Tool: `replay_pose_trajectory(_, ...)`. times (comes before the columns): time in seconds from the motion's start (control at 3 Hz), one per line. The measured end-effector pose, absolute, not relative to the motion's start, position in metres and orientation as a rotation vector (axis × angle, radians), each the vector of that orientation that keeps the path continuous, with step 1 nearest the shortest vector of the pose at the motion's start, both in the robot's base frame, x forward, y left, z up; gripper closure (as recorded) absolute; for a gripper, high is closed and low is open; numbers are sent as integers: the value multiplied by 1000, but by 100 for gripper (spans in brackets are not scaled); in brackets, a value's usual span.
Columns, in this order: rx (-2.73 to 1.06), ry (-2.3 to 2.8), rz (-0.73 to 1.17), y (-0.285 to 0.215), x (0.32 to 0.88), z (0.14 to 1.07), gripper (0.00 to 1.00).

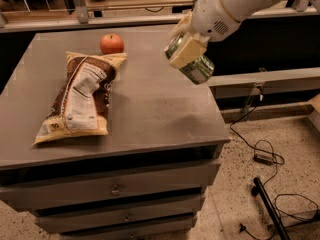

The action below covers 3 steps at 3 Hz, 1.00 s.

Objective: Place green can upright

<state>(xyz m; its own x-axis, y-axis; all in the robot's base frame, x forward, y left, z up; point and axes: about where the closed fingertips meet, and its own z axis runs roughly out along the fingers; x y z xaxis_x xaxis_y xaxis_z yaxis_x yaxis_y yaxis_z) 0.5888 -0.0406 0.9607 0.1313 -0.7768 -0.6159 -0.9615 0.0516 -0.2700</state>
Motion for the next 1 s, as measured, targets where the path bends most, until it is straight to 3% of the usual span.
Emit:
replay_pose_trajectory(0.33, -1741, 1283, 631, -23, 581, 1010, 100)
replay_pose_trajectory(1.0, -1545, 973, 1081, -13, 573, 1011, 100)
